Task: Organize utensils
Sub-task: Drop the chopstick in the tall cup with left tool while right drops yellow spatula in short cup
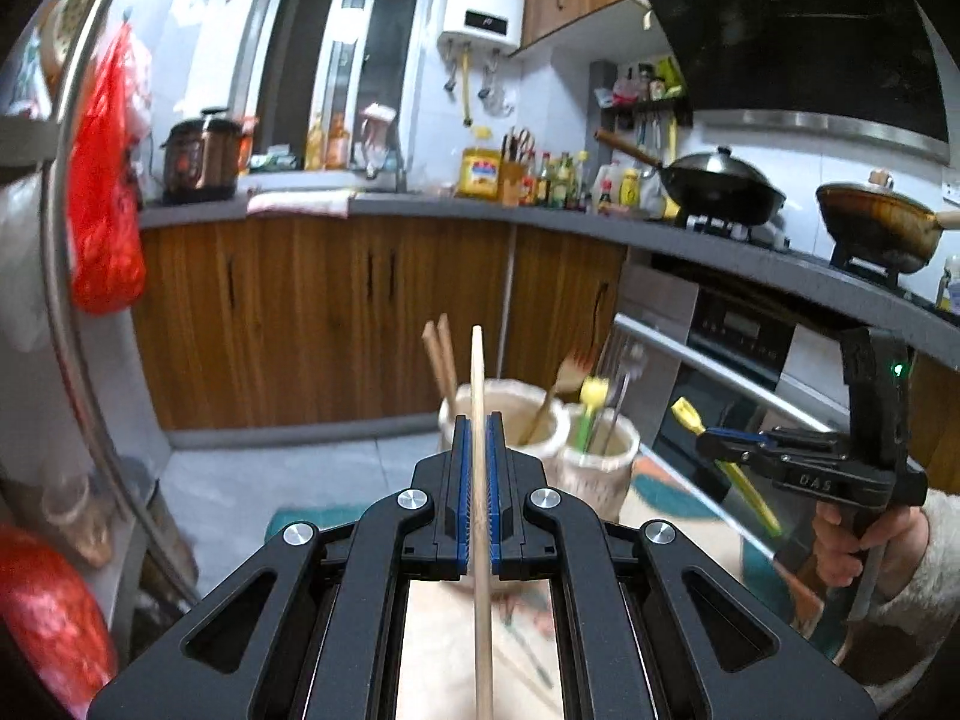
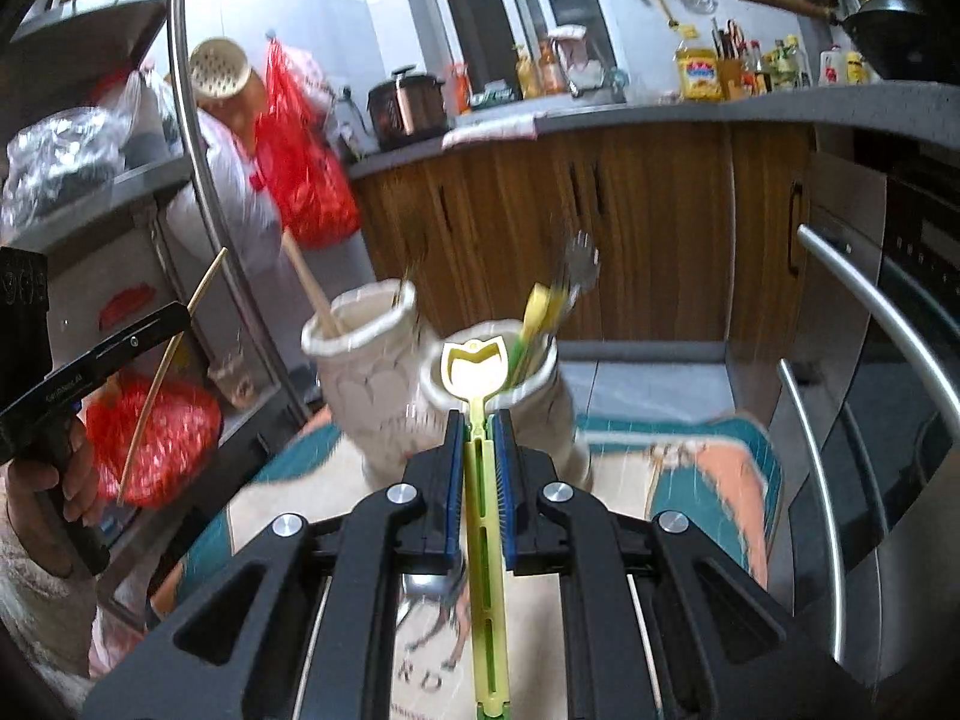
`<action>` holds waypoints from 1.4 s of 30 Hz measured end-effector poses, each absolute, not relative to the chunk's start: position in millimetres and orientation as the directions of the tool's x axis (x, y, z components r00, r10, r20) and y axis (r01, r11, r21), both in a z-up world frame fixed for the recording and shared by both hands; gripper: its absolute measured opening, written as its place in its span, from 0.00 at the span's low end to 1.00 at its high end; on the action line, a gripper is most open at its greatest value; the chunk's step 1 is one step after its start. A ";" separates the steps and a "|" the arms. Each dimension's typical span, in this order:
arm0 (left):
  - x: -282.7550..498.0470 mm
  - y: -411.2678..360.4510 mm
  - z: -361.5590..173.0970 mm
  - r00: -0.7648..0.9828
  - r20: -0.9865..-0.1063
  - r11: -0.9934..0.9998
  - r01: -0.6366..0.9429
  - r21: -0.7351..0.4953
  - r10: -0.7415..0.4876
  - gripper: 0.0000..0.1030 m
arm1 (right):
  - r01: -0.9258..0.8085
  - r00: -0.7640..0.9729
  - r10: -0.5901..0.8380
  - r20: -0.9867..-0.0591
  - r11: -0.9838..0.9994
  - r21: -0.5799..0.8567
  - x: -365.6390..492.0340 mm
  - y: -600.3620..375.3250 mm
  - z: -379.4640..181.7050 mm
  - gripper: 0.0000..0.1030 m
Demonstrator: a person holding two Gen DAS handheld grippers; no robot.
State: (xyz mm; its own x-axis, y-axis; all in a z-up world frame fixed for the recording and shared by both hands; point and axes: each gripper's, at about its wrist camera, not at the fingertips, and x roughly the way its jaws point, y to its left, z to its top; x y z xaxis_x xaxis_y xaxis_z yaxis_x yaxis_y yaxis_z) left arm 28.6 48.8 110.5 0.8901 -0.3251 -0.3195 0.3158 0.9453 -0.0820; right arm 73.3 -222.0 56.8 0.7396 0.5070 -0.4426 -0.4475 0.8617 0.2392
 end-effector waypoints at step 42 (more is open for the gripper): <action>149.0 -8.3 113.4 0.936 -0.072 0.938 0.340 -0.064 -0.344 0.05 | -0.452 0.817 0.530 -0.226 0.833 0.319 180.1 -183.9 58.7 0.10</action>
